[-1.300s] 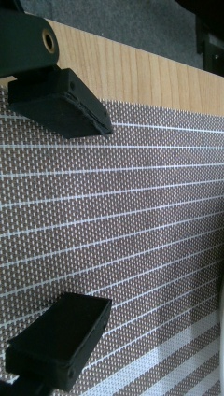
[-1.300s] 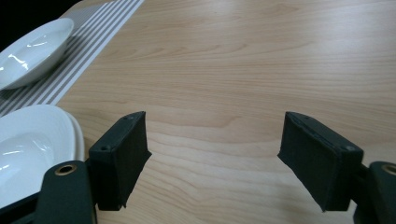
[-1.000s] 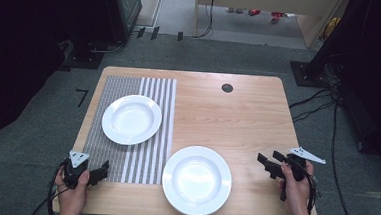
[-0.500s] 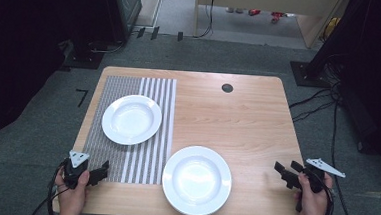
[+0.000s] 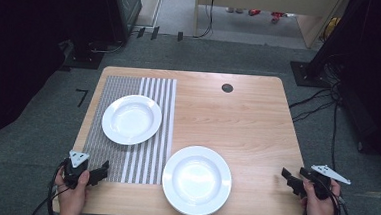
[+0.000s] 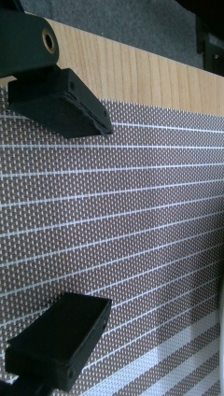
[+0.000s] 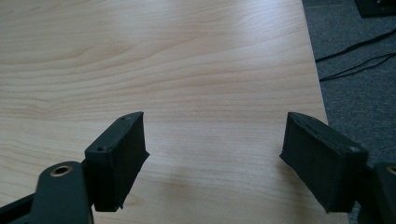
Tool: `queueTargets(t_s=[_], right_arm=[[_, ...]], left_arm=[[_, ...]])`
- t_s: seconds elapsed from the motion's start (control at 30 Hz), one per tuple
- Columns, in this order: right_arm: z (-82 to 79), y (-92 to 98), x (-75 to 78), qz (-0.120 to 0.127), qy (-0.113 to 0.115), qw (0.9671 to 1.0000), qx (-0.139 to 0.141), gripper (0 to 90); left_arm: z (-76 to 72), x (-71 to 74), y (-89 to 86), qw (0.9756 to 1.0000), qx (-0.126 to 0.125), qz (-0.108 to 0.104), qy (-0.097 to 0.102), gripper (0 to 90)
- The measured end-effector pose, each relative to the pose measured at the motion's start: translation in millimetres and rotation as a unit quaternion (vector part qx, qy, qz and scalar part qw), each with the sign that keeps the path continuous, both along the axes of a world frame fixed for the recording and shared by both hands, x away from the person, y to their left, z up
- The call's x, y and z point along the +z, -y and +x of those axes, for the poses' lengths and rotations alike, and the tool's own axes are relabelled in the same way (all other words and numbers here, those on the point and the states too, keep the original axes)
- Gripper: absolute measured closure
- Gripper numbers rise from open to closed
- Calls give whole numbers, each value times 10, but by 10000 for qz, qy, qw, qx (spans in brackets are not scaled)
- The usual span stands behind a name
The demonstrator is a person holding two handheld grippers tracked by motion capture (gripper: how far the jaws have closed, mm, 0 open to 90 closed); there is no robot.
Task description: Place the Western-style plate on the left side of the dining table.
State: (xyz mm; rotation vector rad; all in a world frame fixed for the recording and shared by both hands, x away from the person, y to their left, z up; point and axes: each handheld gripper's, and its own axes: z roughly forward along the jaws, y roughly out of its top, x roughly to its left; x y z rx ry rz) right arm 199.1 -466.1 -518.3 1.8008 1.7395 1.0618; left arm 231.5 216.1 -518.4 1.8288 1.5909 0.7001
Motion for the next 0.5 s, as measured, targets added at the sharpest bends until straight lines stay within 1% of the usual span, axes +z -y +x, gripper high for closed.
queueTargets(t_s=[0.13,0.3,0.37,0.5], right_arm=[[9,-33,-40,-77,-93,9999,38,207],[7,-85,-59,-293,-34,9996,50,195],[11,-112,-61,-384,-53,9992,76,181],[15,-118,-63,-407,-45,9991,95,176]], left_arm=[[0,0,0,10000,0,-1,0,141],[0,0,0,10000,-1,0,1,141],[0,0,0,10000,-1,0,0,141],[0,0,0,10000,-1,1,0,141]])
